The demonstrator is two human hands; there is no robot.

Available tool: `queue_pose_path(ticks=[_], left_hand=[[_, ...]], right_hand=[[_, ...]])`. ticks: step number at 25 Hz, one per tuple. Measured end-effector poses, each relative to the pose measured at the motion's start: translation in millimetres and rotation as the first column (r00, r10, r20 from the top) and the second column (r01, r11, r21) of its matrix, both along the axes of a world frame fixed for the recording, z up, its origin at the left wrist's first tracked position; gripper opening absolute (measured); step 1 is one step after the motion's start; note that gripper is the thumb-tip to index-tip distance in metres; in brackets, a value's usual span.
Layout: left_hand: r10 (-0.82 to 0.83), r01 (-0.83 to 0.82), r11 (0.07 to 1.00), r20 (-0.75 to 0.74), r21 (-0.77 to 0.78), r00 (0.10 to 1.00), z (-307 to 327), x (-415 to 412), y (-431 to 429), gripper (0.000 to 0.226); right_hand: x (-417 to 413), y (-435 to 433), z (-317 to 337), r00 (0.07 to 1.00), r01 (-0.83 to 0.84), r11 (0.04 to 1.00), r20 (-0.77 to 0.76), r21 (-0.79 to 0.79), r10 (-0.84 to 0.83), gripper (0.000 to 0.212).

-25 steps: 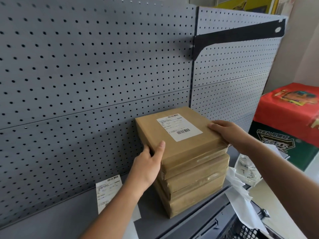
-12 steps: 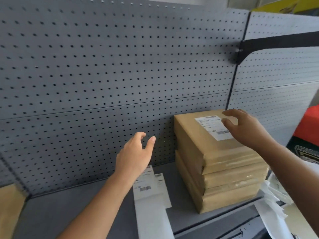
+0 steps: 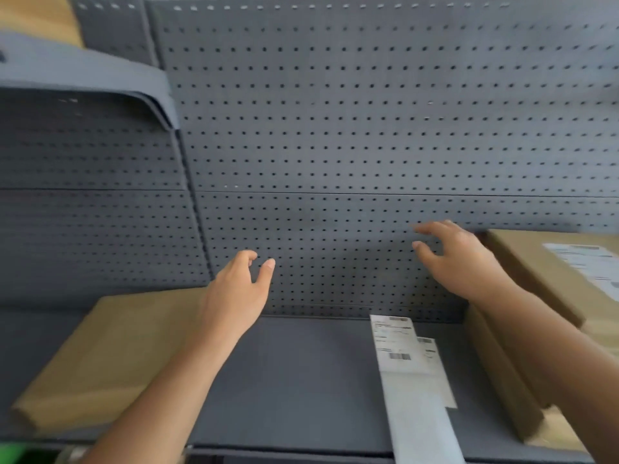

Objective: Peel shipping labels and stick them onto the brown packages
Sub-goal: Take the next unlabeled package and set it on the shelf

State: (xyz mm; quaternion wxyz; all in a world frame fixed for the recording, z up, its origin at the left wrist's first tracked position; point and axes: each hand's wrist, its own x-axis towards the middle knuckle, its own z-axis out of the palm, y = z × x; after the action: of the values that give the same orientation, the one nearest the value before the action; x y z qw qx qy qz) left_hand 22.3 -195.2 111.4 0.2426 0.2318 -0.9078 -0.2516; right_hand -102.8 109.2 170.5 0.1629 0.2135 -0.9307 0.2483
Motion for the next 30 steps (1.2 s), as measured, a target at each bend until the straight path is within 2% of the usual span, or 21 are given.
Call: queue_pose_path(ticks=[4, 8, 14, 19, 22, 24, 27, 29, 30], left_hand=[[0.129, -0.129, 0.992, -0.002, 0.004, 0.992, -7, 47, -67, 0.054], [0.283, -0.276, 0.958, 0.096, -0.073, 0.954, -19, 99, -129, 0.055], [0.419, -0.42, 0.907, 0.198, -0.039, 0.886, -58, 160, -207, 0.057], [0.426, -0.468, 0.87, 0.242, 0.154, 0.872, -93, 179, -248, 0.06], [0.396, -0.456, 0.818, 0.232, 0.351, 0.889, -112, 181, -263, 0.063], [0.387, -0.453, 0.762, 0.235, 0.463, 0.892, -123, 182, -270, 0.063], [0.379, -0.424, 0.631, 0.218, 0.65, 0.899, -133, 182, -273, 0.059], [0.372, -0.407, 0.553, 0.221, 0.727, 0.901, -134, 181, -273, 0.058], [0.363, -0.402, 0.531, 0.228, 0.746, 0.903, -134, 181, -273, 0.059]], right_hand=[[16, -82, -12, 0.992, -0.12, 0.992, 0.045, 0.028, 0.119, 0.04], [35, -162, -32, 0.966, -0.245, 0.969, 0.092, 0.032, 0.241, 0.041], [71, -261, -73, 0.893, -0.401, 0.916, 0.217, -0.015, 0.394, 0.049], [93, -316, -115, 0.799, -0.421, 0.889, 0.39, -0.179, 0.457, 0.056], [103, -335, -142, 0.709, -0.367, 0.889, 0.537, -0.274, 0.458, 0.061], [108, -344, -155, 0.641, -0.304, 0.897, 0.627, -0.322, 0.443, 0.066], [117, -353, -171, 0.505, -0.181, 0.898, 0.746, -0.401, 0.435, 0.071], [125, -358, -179, 0.435, -0.135, 0.885, 0.776, -0.447, 0.458, 0.062], [128, -360, -184, 0.428, -0.126, 0.88, 0.775, -0.457, 0.464, 0.058]])
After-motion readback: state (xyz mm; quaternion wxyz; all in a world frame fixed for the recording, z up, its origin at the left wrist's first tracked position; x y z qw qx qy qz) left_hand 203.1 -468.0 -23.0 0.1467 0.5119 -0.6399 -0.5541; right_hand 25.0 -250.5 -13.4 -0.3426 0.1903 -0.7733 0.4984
